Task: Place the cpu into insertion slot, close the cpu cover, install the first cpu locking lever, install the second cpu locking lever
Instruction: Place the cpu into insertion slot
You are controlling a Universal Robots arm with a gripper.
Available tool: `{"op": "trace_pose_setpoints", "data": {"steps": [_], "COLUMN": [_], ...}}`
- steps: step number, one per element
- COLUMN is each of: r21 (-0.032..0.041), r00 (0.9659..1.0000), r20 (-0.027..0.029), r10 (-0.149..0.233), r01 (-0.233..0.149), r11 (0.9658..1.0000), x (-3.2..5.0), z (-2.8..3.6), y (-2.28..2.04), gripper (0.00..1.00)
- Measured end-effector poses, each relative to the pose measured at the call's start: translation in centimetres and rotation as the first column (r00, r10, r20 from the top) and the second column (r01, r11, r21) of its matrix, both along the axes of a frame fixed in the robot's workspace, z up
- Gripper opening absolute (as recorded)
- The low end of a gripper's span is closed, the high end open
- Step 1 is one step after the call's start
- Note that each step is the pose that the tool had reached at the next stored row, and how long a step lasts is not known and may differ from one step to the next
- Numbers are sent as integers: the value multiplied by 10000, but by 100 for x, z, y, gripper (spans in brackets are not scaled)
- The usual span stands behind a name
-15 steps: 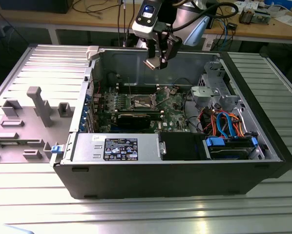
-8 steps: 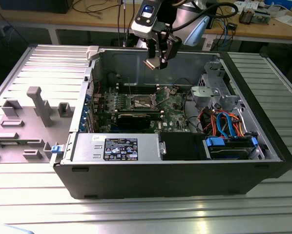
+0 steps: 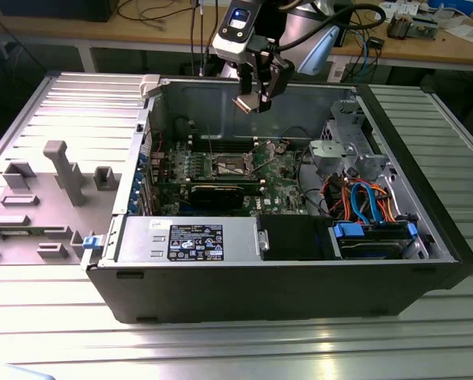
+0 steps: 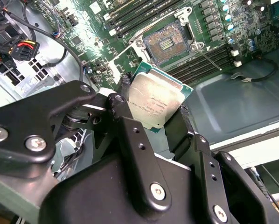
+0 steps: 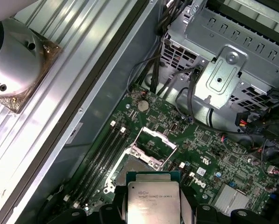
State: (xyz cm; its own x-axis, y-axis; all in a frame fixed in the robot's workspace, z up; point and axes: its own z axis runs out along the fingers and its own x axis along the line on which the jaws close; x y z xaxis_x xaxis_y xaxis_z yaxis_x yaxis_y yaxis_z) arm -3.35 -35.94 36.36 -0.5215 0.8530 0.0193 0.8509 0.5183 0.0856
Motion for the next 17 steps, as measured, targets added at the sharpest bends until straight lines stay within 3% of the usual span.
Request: {"op": "trace_pose_setpoints", "data": {"steps": [8,13,17], "r21": [0,0,1], "r00": [9983,9944,9887], "r20": [0,0,1], "r10": [-590,-1057,-1502], "r01": [590,1057,1502], "r11": [9983,9944,9887], "x": [0,0,0], "z": [0,0,-1], "y": [0,0,0], "gripper": [54,54,54]}}
